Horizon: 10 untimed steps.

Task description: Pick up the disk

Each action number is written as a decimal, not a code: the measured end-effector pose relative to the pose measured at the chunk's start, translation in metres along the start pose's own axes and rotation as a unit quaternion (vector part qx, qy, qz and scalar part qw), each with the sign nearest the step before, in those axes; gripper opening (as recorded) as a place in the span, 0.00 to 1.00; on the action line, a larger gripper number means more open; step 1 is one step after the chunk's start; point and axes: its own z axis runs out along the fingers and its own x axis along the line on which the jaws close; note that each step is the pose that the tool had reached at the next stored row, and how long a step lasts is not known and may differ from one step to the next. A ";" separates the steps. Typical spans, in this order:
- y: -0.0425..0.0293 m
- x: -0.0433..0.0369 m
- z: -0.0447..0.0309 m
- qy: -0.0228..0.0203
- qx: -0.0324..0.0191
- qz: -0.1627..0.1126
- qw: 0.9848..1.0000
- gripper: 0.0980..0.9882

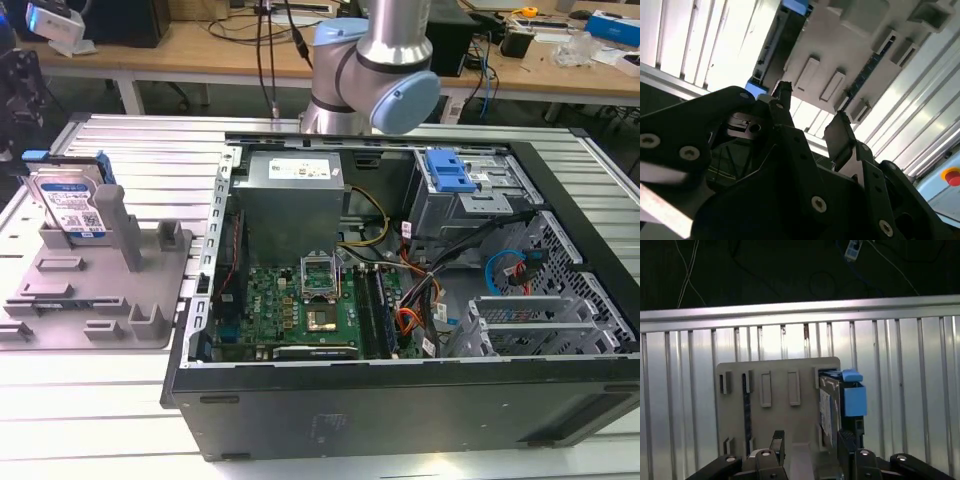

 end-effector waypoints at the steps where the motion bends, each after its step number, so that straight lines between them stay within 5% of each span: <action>1: 0.0038 -0.0116 0.0002 0.000 0.000 0.000 1.000 0.50; 2: 0.0083 -0.0245 0.0003 0.000 0.000 -0.001 1.000 0.50; 4: 0.0202 -0.0374 0.0018 0.008 0.000 -0.005 1.000 0.50; 6: 0.0303 -0.0373 0.0036 0.012 0.001 -0.010 1.000 0.50; 10: 0.0324 -0.0372 0.0037 0.013 0.001 -0.011 1.000 0.50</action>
